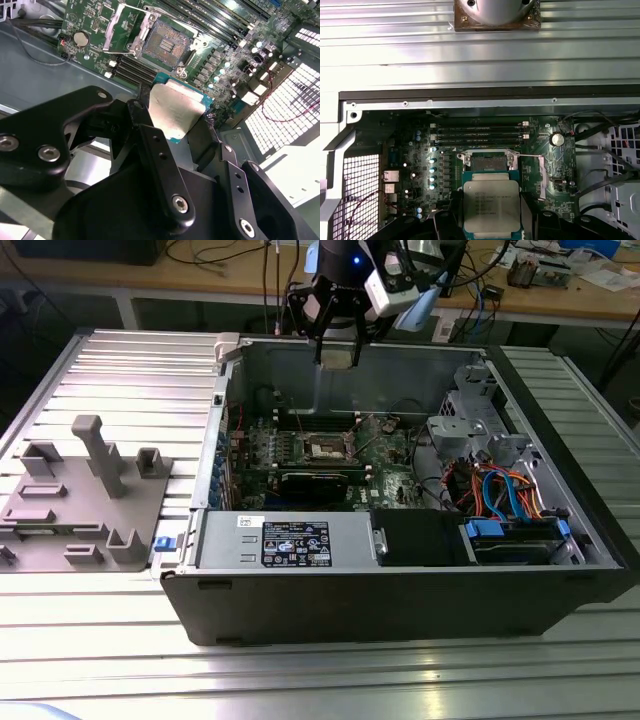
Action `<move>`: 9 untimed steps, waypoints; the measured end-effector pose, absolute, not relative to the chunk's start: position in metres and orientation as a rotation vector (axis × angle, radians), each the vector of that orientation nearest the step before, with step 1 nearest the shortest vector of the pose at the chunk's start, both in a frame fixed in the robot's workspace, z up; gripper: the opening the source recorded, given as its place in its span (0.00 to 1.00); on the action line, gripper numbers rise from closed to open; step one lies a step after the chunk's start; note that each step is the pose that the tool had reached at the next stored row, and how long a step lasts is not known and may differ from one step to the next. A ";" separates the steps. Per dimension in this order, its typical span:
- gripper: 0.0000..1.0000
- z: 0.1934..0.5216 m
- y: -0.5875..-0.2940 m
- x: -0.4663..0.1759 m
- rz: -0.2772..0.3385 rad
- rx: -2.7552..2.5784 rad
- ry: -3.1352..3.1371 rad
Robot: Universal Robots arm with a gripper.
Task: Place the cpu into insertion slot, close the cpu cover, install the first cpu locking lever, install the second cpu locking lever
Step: 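Place the cpu into insertion slot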
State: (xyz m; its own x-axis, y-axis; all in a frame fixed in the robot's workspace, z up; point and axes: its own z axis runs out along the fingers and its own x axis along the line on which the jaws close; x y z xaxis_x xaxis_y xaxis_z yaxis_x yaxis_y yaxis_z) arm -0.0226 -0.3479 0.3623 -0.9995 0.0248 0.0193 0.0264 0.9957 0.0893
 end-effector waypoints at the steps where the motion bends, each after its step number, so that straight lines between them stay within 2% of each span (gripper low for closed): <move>1: 0.54 0.362 -0.348 -0.023 -0.140 -0.040 -3.120; 9: 0.54 0.360 -0.348 -0.023 -0.139 -0.040 -3.120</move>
